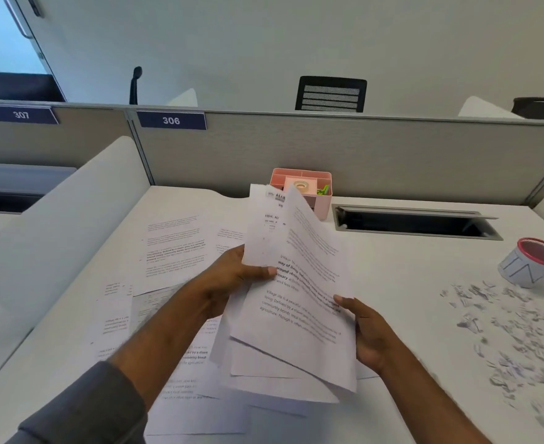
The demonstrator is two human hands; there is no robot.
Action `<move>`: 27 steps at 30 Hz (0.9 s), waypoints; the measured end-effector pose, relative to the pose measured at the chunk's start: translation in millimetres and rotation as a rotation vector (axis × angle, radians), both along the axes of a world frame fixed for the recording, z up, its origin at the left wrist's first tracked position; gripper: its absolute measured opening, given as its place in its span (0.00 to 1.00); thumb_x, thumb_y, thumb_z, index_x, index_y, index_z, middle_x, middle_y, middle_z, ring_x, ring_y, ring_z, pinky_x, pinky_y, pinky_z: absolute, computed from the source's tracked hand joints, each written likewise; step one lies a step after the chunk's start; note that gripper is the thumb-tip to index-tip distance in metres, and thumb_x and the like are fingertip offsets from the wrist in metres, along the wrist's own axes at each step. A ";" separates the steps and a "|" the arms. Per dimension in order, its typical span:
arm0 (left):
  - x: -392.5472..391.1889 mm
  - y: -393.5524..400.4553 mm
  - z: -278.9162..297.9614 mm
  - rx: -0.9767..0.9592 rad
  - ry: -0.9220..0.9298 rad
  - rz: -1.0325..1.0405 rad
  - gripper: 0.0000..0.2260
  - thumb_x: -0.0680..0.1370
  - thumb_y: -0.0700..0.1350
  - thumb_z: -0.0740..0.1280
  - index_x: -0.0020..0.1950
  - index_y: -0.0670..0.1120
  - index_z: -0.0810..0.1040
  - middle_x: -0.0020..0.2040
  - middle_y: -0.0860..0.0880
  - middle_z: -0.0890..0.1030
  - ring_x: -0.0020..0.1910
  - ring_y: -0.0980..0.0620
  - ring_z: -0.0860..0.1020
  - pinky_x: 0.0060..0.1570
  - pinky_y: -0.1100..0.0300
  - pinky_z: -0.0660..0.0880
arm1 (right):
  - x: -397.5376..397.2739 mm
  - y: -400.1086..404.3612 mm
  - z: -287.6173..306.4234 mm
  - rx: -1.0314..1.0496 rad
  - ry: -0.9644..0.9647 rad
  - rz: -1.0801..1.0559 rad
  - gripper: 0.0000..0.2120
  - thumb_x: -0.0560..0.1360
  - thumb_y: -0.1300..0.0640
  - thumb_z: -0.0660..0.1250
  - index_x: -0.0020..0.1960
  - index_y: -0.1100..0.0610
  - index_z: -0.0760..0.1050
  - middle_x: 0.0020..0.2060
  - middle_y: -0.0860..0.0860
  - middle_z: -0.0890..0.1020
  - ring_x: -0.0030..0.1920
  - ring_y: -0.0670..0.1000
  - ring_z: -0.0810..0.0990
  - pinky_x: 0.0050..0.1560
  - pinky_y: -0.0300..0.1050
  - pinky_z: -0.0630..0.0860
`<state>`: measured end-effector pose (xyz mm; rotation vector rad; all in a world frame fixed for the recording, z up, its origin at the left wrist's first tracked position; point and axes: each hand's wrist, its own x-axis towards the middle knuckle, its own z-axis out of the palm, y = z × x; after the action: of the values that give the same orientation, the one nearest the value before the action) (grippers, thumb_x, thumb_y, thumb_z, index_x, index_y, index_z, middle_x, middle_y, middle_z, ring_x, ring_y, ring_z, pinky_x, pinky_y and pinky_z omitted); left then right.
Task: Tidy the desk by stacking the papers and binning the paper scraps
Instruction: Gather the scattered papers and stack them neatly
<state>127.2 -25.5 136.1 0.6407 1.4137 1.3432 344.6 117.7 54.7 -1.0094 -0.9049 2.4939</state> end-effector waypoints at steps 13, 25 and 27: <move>-19.0 -0.6 15.6 -0.007 -0.025 -0.082 0.16 0.76 0.42 0.73 0.64 0.45 0.79 0.59 0.41 0.84 0.55 0.39 0.84 0.48 0.47 0.83 | -8.3 19.3 22.8 0.242 0.096 0.048 0.24 0.70 0.68 0.68 0.66 0.62 0.74 0.61 0.61 0.80 0.58 0.61 0.80 0.57 0.56 0.79; -15.0 16.9 17.8 0.173 0.259 0.211 0.13 0.78 0.35 0.69 0.61 0.45 0.81 0.56 0.44 0.85 0.55 0.42 0.83 0.58 0.39 0.79 | -10.2 33.5 82.3 0.909 0.054 -0.189 0.10 0.72 0.67 0.71 0.47 0.53 0.83 0.46 0.50 0.87 0.43 0.52 0.85 0.40 0.42 0.81; -11.7 20.0 15.7 0.200 0.313 0.245 0.12 0.79 0.35 0.68 0.58 0.48 0.82 0.54 0.47 0.86 0.54 0.45 0.84 0.57 0.41 0.80 | -12.2 30.7 83.7 0.964 0.038 -0.208 0.11 0.73 0.66 0.70 0.47 0.50 0.82 0.46 0.48 0.86 0.42 0.52 0.85 0.39 0.42 0.82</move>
<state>115.4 -5.5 151.8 0.8596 1.6612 1.6461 332.5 148.4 138.4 -0.6501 -1.6321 1.5524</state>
